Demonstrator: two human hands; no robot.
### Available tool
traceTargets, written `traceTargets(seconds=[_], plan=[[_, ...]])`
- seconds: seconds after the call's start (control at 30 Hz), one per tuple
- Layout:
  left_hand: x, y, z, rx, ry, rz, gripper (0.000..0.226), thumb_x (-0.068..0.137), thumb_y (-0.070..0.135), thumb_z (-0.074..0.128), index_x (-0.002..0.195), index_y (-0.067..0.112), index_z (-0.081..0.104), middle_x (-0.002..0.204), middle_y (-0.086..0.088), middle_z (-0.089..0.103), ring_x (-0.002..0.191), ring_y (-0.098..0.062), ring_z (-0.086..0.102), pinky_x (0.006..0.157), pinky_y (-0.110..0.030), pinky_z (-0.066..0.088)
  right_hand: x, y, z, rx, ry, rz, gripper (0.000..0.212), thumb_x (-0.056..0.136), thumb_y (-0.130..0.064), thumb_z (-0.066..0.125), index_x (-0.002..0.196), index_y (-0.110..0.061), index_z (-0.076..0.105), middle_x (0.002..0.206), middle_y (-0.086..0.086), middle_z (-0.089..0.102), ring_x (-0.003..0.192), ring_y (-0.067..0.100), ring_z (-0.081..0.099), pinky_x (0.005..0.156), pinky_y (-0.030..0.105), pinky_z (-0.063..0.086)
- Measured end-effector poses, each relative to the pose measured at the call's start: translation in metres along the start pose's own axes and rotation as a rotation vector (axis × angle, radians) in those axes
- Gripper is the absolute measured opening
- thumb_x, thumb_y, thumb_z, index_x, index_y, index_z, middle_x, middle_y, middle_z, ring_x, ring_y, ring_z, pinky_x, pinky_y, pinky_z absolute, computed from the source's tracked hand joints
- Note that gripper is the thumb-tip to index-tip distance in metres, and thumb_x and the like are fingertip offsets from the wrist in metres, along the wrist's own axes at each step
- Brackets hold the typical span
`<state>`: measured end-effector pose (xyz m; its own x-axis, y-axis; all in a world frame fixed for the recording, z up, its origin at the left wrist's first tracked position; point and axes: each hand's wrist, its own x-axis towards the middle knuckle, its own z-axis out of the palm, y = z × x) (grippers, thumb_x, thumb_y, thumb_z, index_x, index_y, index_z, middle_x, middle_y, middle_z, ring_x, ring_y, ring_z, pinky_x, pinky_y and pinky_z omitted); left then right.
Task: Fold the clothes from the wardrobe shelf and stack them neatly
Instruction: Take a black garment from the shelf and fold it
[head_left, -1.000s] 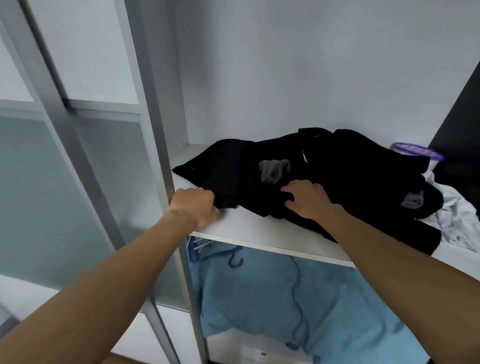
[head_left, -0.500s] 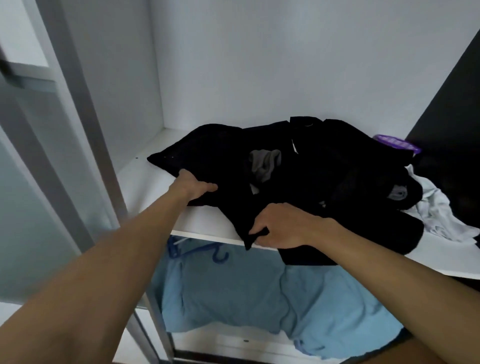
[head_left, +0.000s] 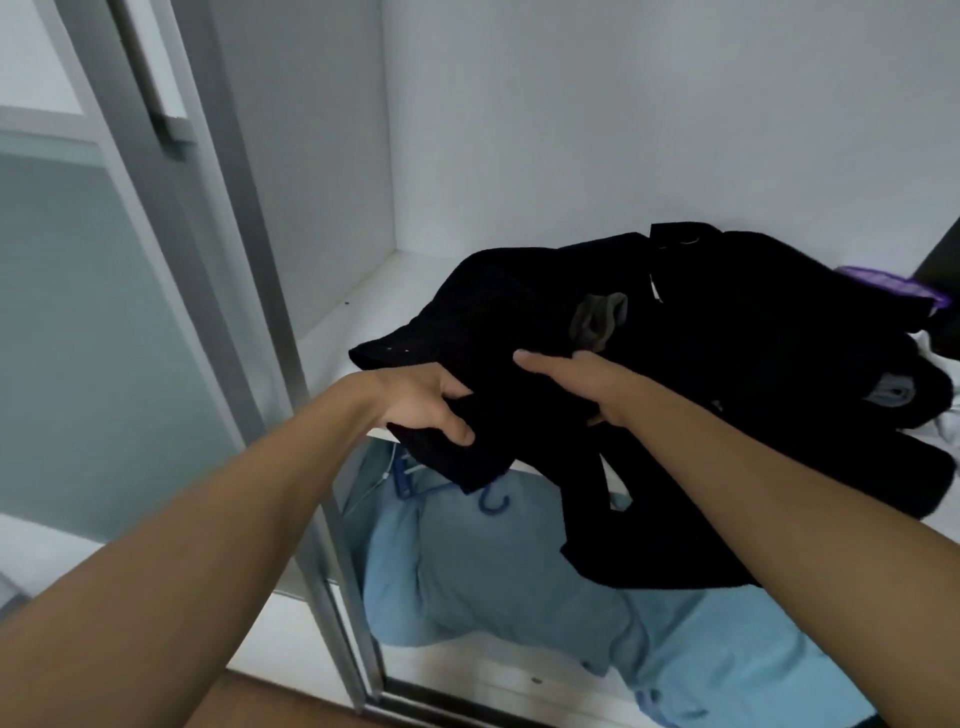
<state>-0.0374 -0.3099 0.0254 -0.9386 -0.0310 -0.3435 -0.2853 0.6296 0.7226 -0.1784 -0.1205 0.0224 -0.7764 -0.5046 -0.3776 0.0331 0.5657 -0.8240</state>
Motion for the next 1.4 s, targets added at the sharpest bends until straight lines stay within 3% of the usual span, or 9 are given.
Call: traceTargets(seconds=[0.07, 0.17, 0.27, 0.4, 0.63, 0.73, 0.93, 1.13, 1.4], plan=[[-0.008, 0.003, -0.004, -0.018, -0.06, -0.021, 0.006, 0.086, 0.03, 0.075, 0.087, 0.034, 0.079, 0.09, 0.006, 0.078, 0.087, -0.013, 0.074, 0.074, -0.022, 0.056, 0.003, 0.003, 0.013, 0.045, 0.03, -0.117, 0.058, 0.081, -0.04, 0.079, 0.127, -0.014, 0.056, 0.116, 0.008, 0.066, 0.09, 0.016, 0.064, 0.061, 0.023, 0.051], [-0.004, 0.004, -0.014, 0.096, 0.213, -0.081, 0.042, 0.087, 0.068, 0.053, 0.091, 0.031, 0.074, 0.077, 0.009, 0.075, 0.071, -0.009, 0.068, 0.078, -0.03, 0.051, 0.002, 0.011, 0.016, -0.051, 0.086, -0.318, 0.035, 0.088, -0.016, 0.071, 0.121, -0.015, 0.057, 0.117, 0.008, 0.065, 0.091, 0.01, 0.062, 0.068, 0.018, 0.049], [0.01, -0.005, -0.023, 0.218, 0.579, -0.185, 0.061, 0.082, 0.076, 0.049, 0.11, 0.024, 0.065, 0.109, 0.004, 0.07, 0.101, -0.019, 0.063, 0.096, -0.041, 0.047, -0.014, 0.025, 0.011, -0.256, 0.053, -0.404, 0.029, 0.089, -0.023, 0.071, 0.116, -0.016, 0.061, 0.109, 0.001, 0.066, 0.098, 0.014, 0.065, 0.08, 0.023, 0.053], [0.025, -0.019, -0.014, 0.016, 0.524, -0.366, 0.109, 0.069, 0.082, 0.061, 0.149, 0.014, 0.03, 0.145, -0.009, 0.049, 0.127, -0.032, 0.051, 0.089, -0.037, 0.038, -0.045, 0.044, -0.003, -0.465, -0.012, -0.413, 0.019, 0.084, -0.035, 0.077, 0.088, -0.025, 0.061, 0.094, -0.009, 0.065, 0.085, 0.007, 0.065, 0.069, 0.018, 0.05], [0.054, -0.005, 0.024, -0.145, 0.54, -0.354, 0.131, 0.055, 0.085, 0.068, 0.155, 0.023, 0.012, 0.156, -0.01, 0.036, 0.137, -0.037, 0.042, 0.112, -0.05, 0.033, -0.073, 0.105, 0.013, -0.834, -0.033, -0.441, 0.041, 0.092, -0.044, 0.064, 0.061, -0.029, 0.043, 0.067, -0.014, 0.046, 0.058, 0.002, 0.046, 0.051, 0.019, 0.036], [0.061, 0.003, 0.042, 0.075, 0.619, -0.427, 0.115, 0.062, 0.079, 0.071, 0.147, 0.014, 0.031, 0.144, -0.011, 0.048, 0.134, -0.036, 0.043, 0.113, -0.055, 0.027, -0.076, 0.118, 0.015, -0.82, 0.02, -0.437, 0.041, 0.091, -0.042, 0.066, 0.063, -0.015, 0.053, 0.071, -0.003, 0.058, 0.063, 0.012, 0.055, 0.061, 0.03, 0.048], [0.035, 0.01, 0.076, 0.119, 0.739, -0.227, 0.008, 0.087, 0.03, 0.061, 0.085, 0.022, 0.062, 0.079, 0.003, 0.064, 0.091, -0.029, 0.061, 0.089, -0.04, 0.028, -0.089, 0.163, 0.018, -0.835, -0.053, -0.446, 0.045, 0.091, -0.04, 0.066, 0.063, -0.009, 0.049, 0.065, 0.003, 0.054, 0.061, 0.021, 0.057, 0.055, 0.032, 0.042], [-0.031, -0.01, 0.116, 0.129, 0.727, -0.212, 0.023, 0.081, 0.019, 0.058, 0.06, 0.026, 0.051, 0.061, 0.008, 0.057, 0.069, -0.026, 0.06, 0.068, -0.036, 0.048, -0.091, 0.155, 0.011, -1.061, -0.319, -0.298, 0.028, 0.092, -0.045, 0.059, 0.086, -0.019, 0.067, 0.089, 0.0, 0.067, 0.085, 0.02, 0.064, 0.078, 0.034, 0.051], [-0.104, -0.04, 0.144, 0.345, 0.576, -0.272, 0.033, 0.079, 0.011, 0.063, 0.054, 0.019, 0.044, 0.052, 0.002, 0.05, 0.053, -0.024, 0.052, 0.055, -0.034, 0.043, -0.136, 0.079, 0.023, -0.743, -0.029, -0.743, 0.022, 0.09, -0.035, 0.055, 0.083, -0.026, 0.073, 0.079, -0.012, 0.07, 0.081, 0.016, 0.067, 0.079, 0.036, 0.053]])
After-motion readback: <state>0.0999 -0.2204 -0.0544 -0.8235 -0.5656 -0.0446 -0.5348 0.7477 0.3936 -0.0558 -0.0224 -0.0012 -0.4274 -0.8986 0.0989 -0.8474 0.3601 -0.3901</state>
